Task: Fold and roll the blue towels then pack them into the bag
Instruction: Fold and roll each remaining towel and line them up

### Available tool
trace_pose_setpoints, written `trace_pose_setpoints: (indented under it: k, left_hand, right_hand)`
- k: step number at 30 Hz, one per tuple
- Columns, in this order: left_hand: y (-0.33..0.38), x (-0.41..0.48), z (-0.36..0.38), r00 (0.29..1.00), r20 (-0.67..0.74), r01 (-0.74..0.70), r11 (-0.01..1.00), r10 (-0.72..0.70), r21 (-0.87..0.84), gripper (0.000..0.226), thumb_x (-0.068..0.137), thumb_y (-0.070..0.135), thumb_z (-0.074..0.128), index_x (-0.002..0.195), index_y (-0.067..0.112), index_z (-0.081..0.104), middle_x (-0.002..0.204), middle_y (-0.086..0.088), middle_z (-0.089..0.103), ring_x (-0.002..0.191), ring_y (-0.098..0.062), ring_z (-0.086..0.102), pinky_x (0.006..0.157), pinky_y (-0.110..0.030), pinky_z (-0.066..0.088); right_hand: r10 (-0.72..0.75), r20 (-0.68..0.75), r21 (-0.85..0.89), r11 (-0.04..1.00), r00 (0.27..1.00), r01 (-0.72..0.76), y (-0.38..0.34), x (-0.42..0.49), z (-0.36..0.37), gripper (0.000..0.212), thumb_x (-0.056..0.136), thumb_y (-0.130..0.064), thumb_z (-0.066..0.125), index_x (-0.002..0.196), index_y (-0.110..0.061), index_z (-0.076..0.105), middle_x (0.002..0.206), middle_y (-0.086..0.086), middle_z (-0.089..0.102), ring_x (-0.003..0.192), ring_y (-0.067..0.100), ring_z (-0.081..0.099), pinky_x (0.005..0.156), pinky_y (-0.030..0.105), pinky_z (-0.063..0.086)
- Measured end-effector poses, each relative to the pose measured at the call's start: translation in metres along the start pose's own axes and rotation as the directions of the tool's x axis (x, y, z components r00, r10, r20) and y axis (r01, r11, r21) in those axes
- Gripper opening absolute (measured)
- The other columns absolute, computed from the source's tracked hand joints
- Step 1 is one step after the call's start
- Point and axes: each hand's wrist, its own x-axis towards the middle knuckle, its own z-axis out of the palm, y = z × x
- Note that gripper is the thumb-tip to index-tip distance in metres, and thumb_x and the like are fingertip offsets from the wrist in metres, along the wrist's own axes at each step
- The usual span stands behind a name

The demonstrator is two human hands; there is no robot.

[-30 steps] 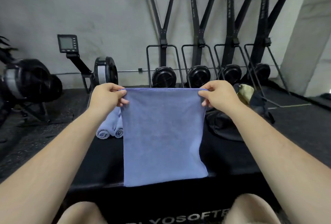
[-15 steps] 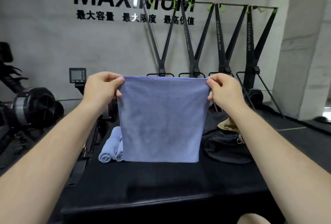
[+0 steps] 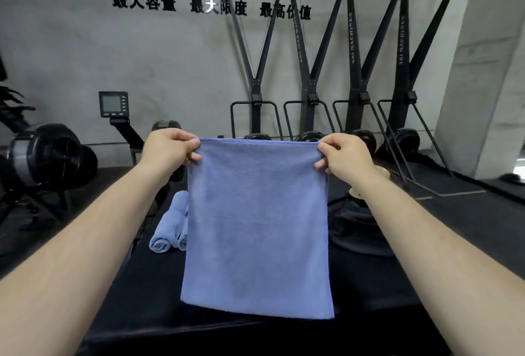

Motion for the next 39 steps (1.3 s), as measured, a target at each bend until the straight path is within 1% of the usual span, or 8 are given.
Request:
trace_pose_setpoints:
  k: [3, 10, 16, 23, 26, 30, 34, 39]
  left_hand:
    - [-0.015, 0.019, 0.010, 0.999, -0.007, 0.031, 0.999, -0.031, -0.036, 0.012, 0.095, 0.000, 0.065, 0.086, 0.007, 0.068, 0.080, -0.011, 0.071, 0.062, -0.013, 0.072, 0.069, -0.030, 0.061]
    - [-0.018, 0.047, 0.020, 0.995, -0.076, -0.080, 0.986, 0.069, -0.149, 0.010, 0.094, 0.003, 0.066, 0.090, 0.010, 0.072, 0.086, -0.011, 0.074, 0.078, -0.017, 0.075, 0.082, -0.030, 0.060]
    - [-0.059, 0.008, 0.025, 0.995, -0.054, 0.061, 0.959, -0.080, -0.277, 0.012, 0.083, 0.009, 0.063, 0.082, 0.006, 0.075, 0.087, -0.012, 0.074, 0.086, -0.027, 0.074, 0.083, -0.035, 0.060]
    - [-0.195, -0.117, 0.056, 0.947, -0.030, 0.320, 0.947, -0.320, -0.014, 0.013, 0.081, 0.014, 0.069, 0.070, 0.010, 0.075, 0.069, -0.003, 0.073, 0.070, -0.017, 0.067, 0.076, -0.033, 0.053]
    - [-0.235, -0.161, 0.058, 0.904, -0.001, 0.428, 0.903, -0.429, 0.037, 0.006, 0.080, 0.012, 0.072, 0.076, 0.012, 0.077, 0.076, -0.004, 0.076, 0.075, -0.021, 0.071, 0.081, -0.042, 0.059]
    - [-0.248, -0.184, 0.053, 0.914, -0.017, 0.406, 0.910, -0.406, 0.089, 0.008, 0.082, 0.012, 0.073, 0.080, 0.020, 0.076, 0.077, 0.002, 0.075, 0.073, -0.015, 0.069, 0.071, -0.032, 0.054]
    - [-0.247, -0.188, 0.046, 0.911, 0.022, 0.404, 0.904, -0.411, 0.138, 0.010, 0.083, 0.011, 0.072, 0.087, 0.020, 0.076, 0.083, 0.002, 0.075, 0.078, -0.017, 0.070, 0.076, -0.032, 0.057]
    - [-0.241, -0.197, 0.037, 0.928, 0.055, 0.344, 0.906, -0.368, 0.247, 0.020, 0.088, 0.007, 0.060, 0.089, 0.021, 0.074, 0.086, 0.005, 0.072, 0.080, -0.012, 0.066, 0.066, -0.019, 0.044]
  right_hand:
    - [0.010, 0.033, 0.015, 1.000, 0.999, -0.011, 0.015, 0.015, 0.022, 0.020, 0.100, -0.012, 0.056, 0.084, -0.016, 0.068, 0.077, 0.004, 0.073, 0.068, 0.015, 0.075, 0.081, 0.047, 0.061]
    - [-0.070, -0.101, 0.006, 0.997, 0.992, 0.071, 0.010, 0.038, 0.032, 0.018, 0.098, -0.019, 0.054, 0.093, -0.020, 0.071, 0.093, -0.005, 0.072, 0.092, 0.014, 0.066, 0.080, 0.026, 0.050]
    - [0.110, -0.117, 0.140, 0.986, 0.987, -0.094, 0.043, -0.002, 0.049, 0.037, 0.096, -0.043, 0.059, 0.081, -0.012, 0.072, 0.082, 0.002, 0.073, 0.087, 0.020, 0.069, 0.086, 0.040, 0.053]
    - [0.416, 0.033, 0.047, 0.908, 0.909, -0.417, 0.148, -0.134, 0.104, 0.017, 0.085, -0.018, 0.061, 0.070, -0.021, 0.068, 0.074, -0.009, 0.068, 0.074, 0.015, 0.061, 0.069, 0.028, 0.045]
    - [0.498, 0.060, 0.009, 0.866, 0.865, -0.499, 0.175, -0.182, 0.118, 0.020, 0.084, -0.012, 0.060, 0.089, -0.021, 0.076, 0.089, -0.009, 0.072, 0.089, 0.013, 0.067, 0.080, 0.026, 0.049]
    - [0.488, 0.037, 0.023, 0.872, 0.872, -0.489, 0.178, -0.203, 0.121, 0.020, 0.087, -0.010, 0.059, 0.096, -0.018, 0.075, 0.095, -0.007, 0.071, 0.092, 0.011, 0.065, 0.085, 0.024, 0.050]
    - [0.485, 0.049, 0.007, 0.874, 0.873, -0.486, 0.170, -0.206, 0.117, 0.022, 0.087, -0.008, 0.058, 0.100, -0.016, 0.074, 0.097, -0.006, 0.070, 0.090, 0.009, 0.063, 0.069, 0.009, 0.041]
    - [0.483, 0.062, -0.097, 0.874, 0.873, -0.477, 0.168, -0.217, 0.114, 0.016, 0.087, -0.009, 0.056, 0.088, -0.015, 0.071, 0.093, -0.004, 0.069, 0.086, 0.012, 0.062, 0.063, 0.012, 0.039]
